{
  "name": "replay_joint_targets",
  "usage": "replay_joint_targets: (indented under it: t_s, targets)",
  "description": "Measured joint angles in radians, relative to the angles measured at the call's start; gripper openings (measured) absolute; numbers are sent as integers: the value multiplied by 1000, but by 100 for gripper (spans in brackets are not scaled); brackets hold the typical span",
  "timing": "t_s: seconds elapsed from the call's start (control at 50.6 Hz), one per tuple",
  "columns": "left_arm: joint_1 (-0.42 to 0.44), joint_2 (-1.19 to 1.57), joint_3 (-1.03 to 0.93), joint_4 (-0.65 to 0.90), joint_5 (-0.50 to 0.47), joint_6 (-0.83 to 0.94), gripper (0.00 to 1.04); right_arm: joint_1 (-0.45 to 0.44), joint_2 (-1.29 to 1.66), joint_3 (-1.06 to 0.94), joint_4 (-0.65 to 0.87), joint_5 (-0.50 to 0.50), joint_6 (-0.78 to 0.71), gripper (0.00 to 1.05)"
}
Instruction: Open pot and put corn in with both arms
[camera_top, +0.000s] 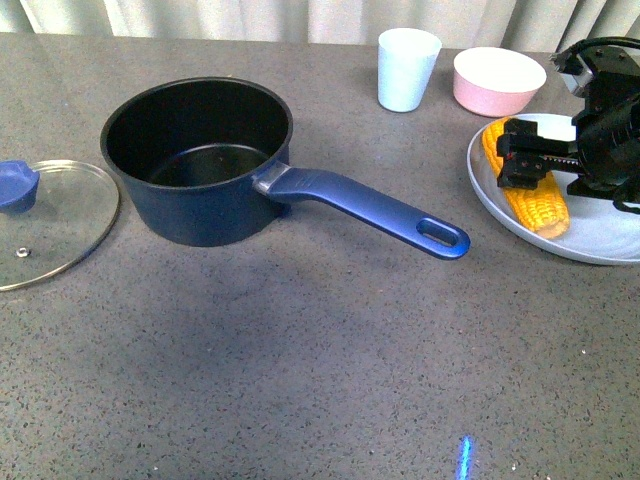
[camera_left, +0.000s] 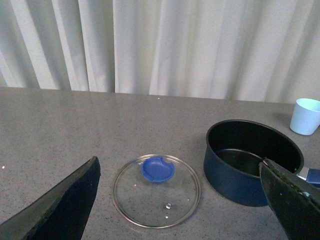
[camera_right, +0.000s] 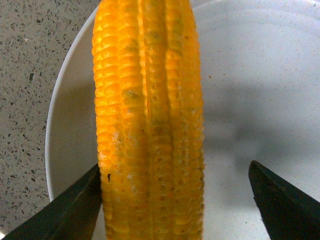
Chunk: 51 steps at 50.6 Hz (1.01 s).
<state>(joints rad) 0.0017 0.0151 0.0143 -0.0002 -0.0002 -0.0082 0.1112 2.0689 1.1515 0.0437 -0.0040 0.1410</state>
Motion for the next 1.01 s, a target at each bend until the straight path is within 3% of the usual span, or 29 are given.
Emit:
replay_joint_targets:
  t_s: [0.237, 0.395, 0.732, 0.85, 1.008]
  targets:
    - [0, 0, 0, 0, 0, 0, 96, 0, 16, 3, -5, -3, 9, 44]
    - [0, 0, 0, 0, 0, 0, 96, -11, -8, -4, -6, -31, 13, 28]
    - [0, 0, 0, 0, 0, 0, 96, -2, -172, 8, -48, -130, 37, 21]
    - [0, 0, 0, 0, 0, 0, 96, 81, -204, 77, -80, -168, 43, 20]
    - [0, 0, 0, 0, 0, 0, 96, 262, -171, 219, -133, -203, 43, 19]
